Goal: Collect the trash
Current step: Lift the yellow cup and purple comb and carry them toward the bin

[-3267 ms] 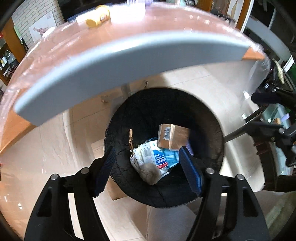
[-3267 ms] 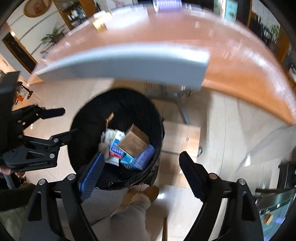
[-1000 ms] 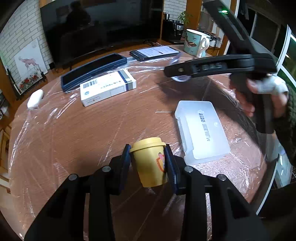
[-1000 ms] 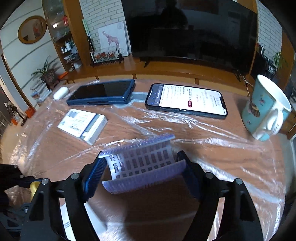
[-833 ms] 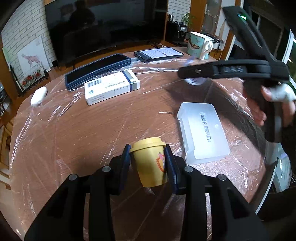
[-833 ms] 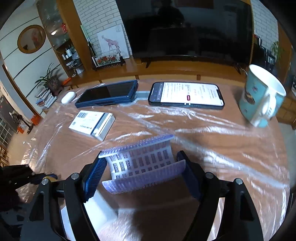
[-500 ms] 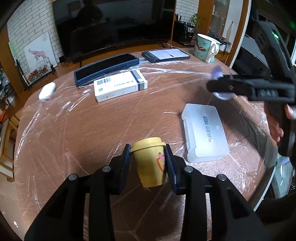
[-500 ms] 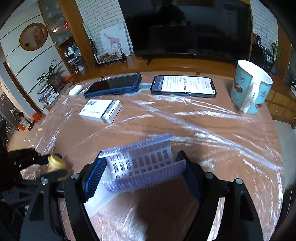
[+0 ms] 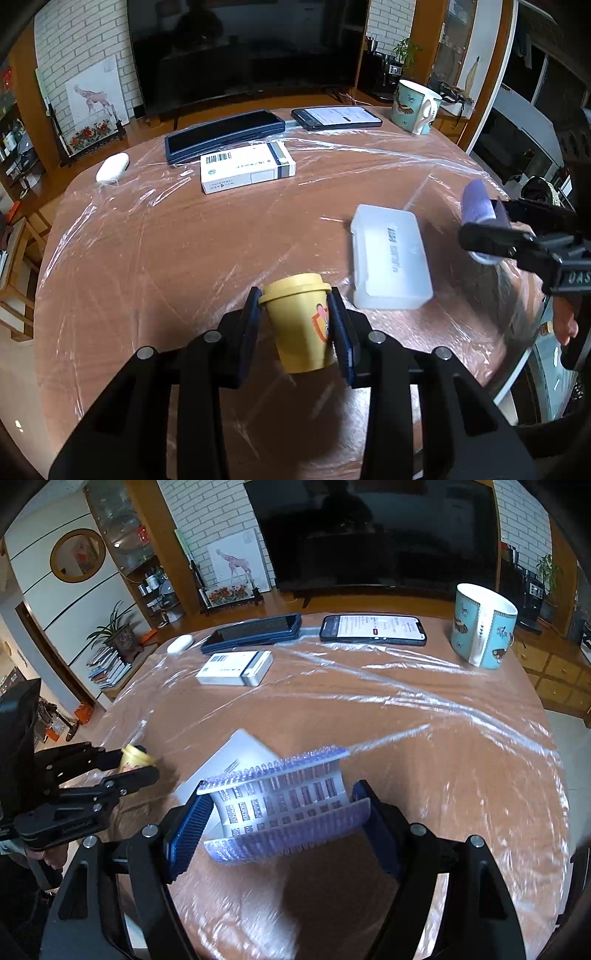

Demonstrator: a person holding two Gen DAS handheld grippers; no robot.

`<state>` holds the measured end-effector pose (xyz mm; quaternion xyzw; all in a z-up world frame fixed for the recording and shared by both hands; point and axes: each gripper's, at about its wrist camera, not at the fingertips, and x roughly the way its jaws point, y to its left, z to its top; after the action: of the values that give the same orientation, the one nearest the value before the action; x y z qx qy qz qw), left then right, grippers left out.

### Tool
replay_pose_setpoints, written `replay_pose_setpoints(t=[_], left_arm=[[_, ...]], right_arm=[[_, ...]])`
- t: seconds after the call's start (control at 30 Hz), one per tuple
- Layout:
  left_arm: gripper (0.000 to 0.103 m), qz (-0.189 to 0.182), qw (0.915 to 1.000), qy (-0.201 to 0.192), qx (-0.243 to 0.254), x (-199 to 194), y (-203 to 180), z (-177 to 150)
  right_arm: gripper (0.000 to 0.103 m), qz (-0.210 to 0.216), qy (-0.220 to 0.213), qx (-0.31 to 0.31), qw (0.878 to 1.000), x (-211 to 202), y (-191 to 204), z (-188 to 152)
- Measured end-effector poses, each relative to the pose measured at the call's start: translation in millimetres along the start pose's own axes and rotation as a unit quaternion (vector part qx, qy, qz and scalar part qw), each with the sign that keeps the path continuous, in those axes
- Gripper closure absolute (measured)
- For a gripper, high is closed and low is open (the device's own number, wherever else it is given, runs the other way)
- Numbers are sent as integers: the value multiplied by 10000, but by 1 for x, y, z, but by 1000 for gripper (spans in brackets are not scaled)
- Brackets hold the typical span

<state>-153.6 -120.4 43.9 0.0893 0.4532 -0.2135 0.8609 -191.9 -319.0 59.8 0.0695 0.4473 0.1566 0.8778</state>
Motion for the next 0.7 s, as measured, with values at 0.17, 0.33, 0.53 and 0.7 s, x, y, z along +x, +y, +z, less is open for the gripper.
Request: replay_pose_setpoints(t=[0.17, 0.33, 0.53, 0.7], left_arm=[[65, 7, 10000, -15, -26, -11, -9, -11], [65, 6, 10000, -40, -29, -22, -18, -22], [65, 18, 10000, -77, -43, -34, -28, -35], [65, 15, 9999, -98, -67, -43, -34, -46]], right_arm=[[27, 10, -13, -58, 10000, -16, 12, -17], [27, 19, -33, -72, 10000, -33, 19, -32], [27, 33, -34, 7, 10000, -50, 23, -50], [27, 15, -69, -13, 10000, -63, 28, -62]])
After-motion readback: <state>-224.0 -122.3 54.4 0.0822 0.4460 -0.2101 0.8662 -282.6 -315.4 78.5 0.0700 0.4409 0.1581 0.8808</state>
